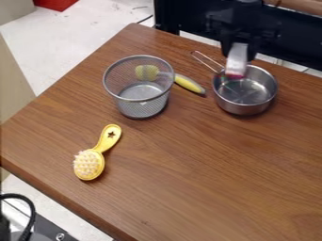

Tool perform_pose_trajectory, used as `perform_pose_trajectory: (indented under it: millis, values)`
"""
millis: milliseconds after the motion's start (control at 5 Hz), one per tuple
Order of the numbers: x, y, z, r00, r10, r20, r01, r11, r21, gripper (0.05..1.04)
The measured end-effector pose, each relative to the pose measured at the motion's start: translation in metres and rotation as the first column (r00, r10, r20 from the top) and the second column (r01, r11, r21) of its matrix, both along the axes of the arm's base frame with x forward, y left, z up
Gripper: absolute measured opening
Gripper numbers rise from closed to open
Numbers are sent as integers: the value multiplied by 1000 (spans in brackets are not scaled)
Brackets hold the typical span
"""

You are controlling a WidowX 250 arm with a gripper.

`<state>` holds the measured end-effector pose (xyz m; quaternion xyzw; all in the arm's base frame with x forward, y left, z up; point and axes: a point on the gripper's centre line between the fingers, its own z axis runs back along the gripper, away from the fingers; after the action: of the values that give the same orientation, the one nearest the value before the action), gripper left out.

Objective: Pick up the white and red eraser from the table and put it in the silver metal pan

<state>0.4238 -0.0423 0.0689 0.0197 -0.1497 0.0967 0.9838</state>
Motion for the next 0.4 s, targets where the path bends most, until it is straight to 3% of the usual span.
perform_pose_trajectory:
  millis: [200,400]
  values:
    - [2,-6,-7,1000,-19,22,19,1000,19,494]
    - [-3,-10,-14,1000,-26,16,26,1000,9,494]
